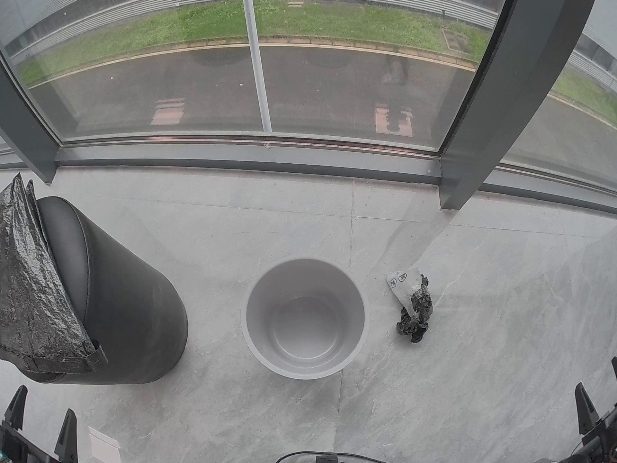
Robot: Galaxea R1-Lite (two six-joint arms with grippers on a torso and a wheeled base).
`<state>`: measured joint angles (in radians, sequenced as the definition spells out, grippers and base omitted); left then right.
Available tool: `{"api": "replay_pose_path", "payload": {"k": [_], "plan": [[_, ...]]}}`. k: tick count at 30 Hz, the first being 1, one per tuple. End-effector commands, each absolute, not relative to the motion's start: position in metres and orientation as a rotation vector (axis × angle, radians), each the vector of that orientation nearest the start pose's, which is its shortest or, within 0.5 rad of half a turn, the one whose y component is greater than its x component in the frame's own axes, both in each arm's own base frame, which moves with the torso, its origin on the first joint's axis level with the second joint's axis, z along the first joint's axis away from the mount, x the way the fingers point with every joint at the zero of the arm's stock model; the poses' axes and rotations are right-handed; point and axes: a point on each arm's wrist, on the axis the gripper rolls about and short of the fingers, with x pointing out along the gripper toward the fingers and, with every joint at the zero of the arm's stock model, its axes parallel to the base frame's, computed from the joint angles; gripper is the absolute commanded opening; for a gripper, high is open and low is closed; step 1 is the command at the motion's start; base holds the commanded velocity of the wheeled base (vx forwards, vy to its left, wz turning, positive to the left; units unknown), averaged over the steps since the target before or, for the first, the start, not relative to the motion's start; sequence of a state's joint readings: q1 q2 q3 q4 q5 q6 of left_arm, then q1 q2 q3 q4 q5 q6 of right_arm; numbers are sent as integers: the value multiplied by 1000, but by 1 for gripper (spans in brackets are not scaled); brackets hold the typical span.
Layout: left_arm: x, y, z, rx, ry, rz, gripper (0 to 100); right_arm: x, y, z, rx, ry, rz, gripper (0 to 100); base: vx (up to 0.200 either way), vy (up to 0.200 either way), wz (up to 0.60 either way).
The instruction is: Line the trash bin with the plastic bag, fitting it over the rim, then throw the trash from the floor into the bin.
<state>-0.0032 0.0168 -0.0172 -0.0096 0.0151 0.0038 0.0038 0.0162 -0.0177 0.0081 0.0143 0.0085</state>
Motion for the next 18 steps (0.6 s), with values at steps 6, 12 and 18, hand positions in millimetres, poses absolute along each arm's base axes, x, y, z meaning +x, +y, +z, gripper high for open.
{"api": "replay_pose_path", "payload": {"k": [6, 12, 18], "plan": [[-23, 0, 77, 0, -11, 12, 100, -23, 0, 76, 8, 5, 21, 100, 0, 0, 0], [-23, 1, 77, 3, -14, 17, 100, -23, 0, 76, 8, 5, 23, 100, 0, 0, 0], [-36, 1, 147, -31, -151, -50, 100, -23, 1, 76, -35, 2, 58, 100, 0, 0, 0]]}}
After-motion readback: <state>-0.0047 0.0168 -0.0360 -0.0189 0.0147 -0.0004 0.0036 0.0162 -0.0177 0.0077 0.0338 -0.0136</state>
